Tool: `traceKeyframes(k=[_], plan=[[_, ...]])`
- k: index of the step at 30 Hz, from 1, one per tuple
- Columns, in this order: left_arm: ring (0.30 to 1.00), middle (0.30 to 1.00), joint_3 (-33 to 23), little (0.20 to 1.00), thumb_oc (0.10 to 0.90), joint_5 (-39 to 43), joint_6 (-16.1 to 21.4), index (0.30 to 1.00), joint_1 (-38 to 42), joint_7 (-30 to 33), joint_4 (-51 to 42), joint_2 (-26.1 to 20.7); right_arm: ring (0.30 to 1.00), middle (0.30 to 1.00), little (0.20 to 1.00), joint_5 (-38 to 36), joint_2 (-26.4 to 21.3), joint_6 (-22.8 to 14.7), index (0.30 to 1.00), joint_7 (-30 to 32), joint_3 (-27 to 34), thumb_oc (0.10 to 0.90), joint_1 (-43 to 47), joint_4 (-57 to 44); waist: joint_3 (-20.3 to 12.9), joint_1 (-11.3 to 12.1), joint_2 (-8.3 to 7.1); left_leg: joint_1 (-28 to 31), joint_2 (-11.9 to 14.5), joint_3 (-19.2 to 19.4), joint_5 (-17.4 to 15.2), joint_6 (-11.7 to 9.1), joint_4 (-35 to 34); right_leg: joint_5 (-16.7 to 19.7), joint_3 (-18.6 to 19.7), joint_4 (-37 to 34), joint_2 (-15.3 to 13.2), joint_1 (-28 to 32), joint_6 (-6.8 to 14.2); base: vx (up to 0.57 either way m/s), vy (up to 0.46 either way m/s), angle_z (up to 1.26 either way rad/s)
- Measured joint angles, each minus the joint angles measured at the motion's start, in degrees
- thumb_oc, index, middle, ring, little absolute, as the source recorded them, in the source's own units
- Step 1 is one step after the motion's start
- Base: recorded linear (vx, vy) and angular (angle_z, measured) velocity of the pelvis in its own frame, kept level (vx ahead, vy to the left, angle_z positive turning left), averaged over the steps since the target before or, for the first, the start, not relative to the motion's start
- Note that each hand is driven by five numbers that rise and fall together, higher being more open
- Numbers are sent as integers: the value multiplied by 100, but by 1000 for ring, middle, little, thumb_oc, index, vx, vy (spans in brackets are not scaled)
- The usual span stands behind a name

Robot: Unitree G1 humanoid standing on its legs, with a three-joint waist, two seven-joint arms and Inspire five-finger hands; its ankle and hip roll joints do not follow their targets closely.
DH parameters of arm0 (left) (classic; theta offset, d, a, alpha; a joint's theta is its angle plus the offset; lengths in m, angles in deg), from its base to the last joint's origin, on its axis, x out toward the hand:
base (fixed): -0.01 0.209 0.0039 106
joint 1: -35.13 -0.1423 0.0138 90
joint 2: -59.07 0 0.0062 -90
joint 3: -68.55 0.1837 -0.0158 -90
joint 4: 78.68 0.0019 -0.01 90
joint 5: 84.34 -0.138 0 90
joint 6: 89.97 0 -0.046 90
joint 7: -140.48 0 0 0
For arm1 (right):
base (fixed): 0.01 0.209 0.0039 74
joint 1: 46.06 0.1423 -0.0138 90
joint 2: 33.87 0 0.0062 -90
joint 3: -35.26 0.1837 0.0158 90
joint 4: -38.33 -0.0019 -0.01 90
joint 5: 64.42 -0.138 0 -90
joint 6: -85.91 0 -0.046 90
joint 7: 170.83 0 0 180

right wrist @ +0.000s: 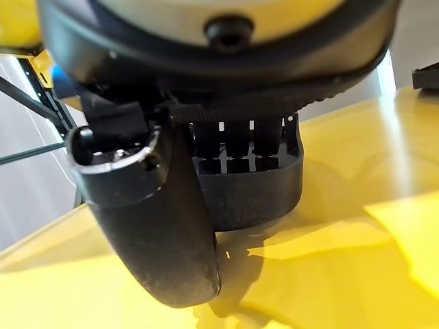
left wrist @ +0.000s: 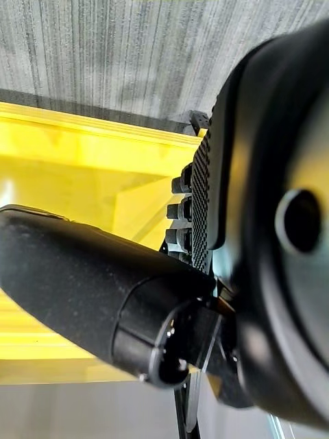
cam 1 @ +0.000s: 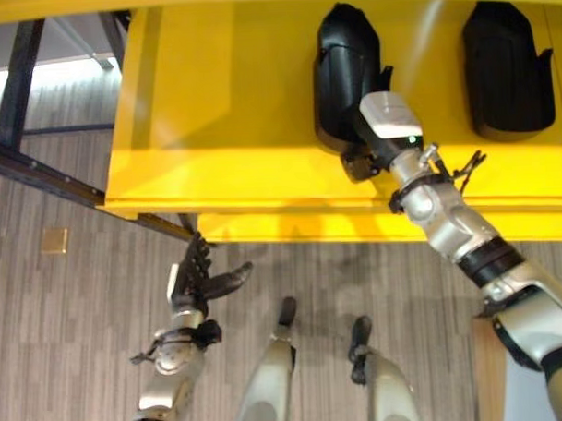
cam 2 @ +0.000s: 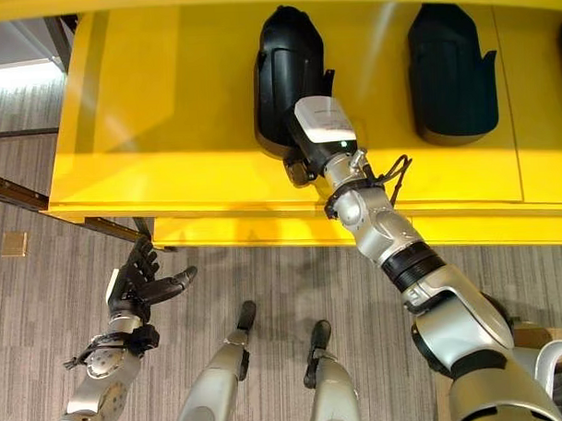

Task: Move parts from the plastic box to the shelf.

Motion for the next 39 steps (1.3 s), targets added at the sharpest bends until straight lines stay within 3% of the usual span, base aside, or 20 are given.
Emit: traceKeyframes(k=[8, 20, 21, 22, 23, 31, 39], plan=[[1000, 1000, -1, 1000, 900, 0, 4, 1000, -15, -9, 0, -3, 300, 300, 300, 142, -220, -43, 300, -124, -457, 400, 377, 188, 0, -4, -1, 4, 16, 2, 3, -4, 0, 10, 6, -1, 18, 0, -6, 0, 0, 0], [1000, 1000, -3, 1000, 900, 2, 10, 1000, -20, -8, 0, -3, 300, 300, 300, 237, -240, -68, 300, -239, -484, 400, 459, 223, -1, -2, -1, 2, 16, -5, 5, -6, -3, 12, 1, -5, 19, 2, -7, 0, 0, 0], [1000, 1000, -3, 1000, 900, 2, 10, 1000, -20, -8, 0, -3, 349, 349, 349, 237, -240, -67, 349, -242, -485, 435, 462, 223, -1, 0, -1, 2, 16, -6, 5, -6, -3, 12, -1, -5, 19, 3, -7, 0, 0, 0], [1000, 1000, -3, 1000, 900, 2, 11, 1000, -19, -8, 0, -3, 783, 783, 783, 240, -240, -64, 783, -242, -486, 745, 462, 223, -1, 2, -1, 1, 15, -6, 5, -6, -3, 12, -1, -5, 19, 3, -7, 0, 0, 0], [1000, 1000, -7, 1000, 900, 2, 11, 1000, -20, -7, 1, -3, 1000, 1000, 1000, 285, -241, -64, 1000, -243, -486, 900, 464, 223, -1, 2, -1, 1, 15, -7, 5, -6, -2, 12, -1, -5, 18, 3, -7, 0, 0, 0], [1000, 1000, -10, 1000, 900, 2, 25, 1000, -21, 4, 3, -3, 1000, 1000, 1000, 452, -315, -85, 1000, -253, -614, 900, 529, 222, -1, 1, 0, 0, 16, -8, 6, -7, -3, 14, -2, -9, 19, 2, -8, 0, 0, 0], [1000, 1000, -107, 1000, 900, 1, 31, 1000, -20, 98, 11, -3, 1000, 1000, 1000, 902, -980, -85, 1000, -380, -789, 900, 732, -284, -2, 1, -3, -21, 14, -6, 11, -2, -62, 37, -10, -93, 21, -1, 0, 0, 0, 0]])
